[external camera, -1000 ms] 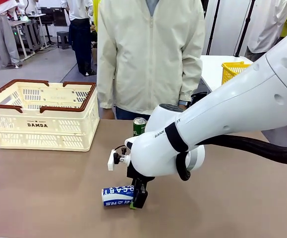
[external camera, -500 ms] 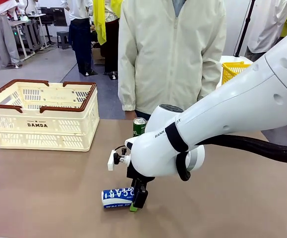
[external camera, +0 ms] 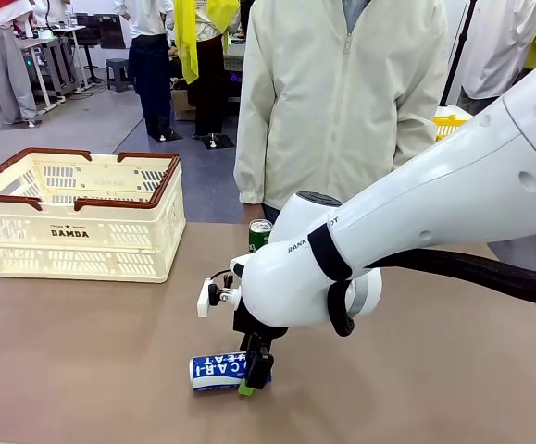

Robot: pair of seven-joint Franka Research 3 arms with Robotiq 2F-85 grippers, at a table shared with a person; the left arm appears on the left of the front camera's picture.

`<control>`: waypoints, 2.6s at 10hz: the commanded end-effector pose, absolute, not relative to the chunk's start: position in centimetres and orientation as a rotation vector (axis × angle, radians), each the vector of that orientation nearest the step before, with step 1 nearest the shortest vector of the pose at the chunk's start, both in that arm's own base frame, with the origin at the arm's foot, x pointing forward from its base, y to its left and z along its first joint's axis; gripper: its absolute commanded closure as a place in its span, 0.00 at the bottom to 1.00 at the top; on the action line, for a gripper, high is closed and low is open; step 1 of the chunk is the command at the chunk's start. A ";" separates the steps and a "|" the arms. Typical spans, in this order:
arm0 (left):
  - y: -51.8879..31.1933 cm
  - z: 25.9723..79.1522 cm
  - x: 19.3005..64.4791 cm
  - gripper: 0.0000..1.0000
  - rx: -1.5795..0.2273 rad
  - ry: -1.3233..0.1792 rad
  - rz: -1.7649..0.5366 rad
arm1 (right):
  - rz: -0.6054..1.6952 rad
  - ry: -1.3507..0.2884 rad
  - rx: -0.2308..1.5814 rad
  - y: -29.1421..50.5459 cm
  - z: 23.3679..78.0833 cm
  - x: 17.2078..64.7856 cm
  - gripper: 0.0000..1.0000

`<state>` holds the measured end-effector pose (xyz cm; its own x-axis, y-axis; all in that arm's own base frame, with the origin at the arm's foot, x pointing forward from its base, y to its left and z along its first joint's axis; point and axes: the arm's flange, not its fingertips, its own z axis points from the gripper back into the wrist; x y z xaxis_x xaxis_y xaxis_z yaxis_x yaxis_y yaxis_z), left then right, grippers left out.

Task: Place the drinks into the Shopping basket.
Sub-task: Pick up one drink and place it into the Shopping basket.

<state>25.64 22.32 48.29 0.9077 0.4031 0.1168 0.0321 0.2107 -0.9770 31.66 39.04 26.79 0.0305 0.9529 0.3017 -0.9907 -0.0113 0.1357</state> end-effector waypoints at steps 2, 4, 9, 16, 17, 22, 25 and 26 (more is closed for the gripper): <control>22.4 48.5 25.5 0.00 -1.355 -0.383 0.264 | 1.574 -0.126 0.418 38.0 27.9 31.3 0.00; 22.4 48.5 25.5 0.00 -1.355 -0.383 0.264 | 1.595 -0.109 0.451 38.0 28.0 31.1 0.00; 22.4 48.5 25.5 0.00 -1.355 -0.383 0.264 | 1.585 -0.171 0.467 36.5 30.2 30.9 0.00; 22.4 48.5 25.5 0.00 -1.355 -0.383 0.264 | 0.546 -0.322 1.087 10.6 44.8 28.7 0.00; 22.4 48.5 25.5 0.00 -1.355 -0.383 0.264 | 0.308 -0.324 1.225 6.0 44.8 29.3 0.00; 22.4 48.5 25.5 0.00 -1.355 -0.383 0.264 | -0.285 -0.711 1.632 -11.5 39.7 25.1 0.00; 22.4 48.5 25.5 0.00 -1.355 -0.383 0.264 | -0.031 -0.375 1.437 -13.8 40.9 27.6 0.00; 22.4 48.5 25.5 0.00 -1.355 -0.383 0.264 | -0.031 -0.375 1.437 -13.8 40.9 27.6 0.00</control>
<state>25.62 22.35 48.29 0.9073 0.4039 0.1166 0.0319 0.2105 -0.9771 28.00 -14.47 40.19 0.9301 -0.3044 0.2057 -0.1778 0.1171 0.9771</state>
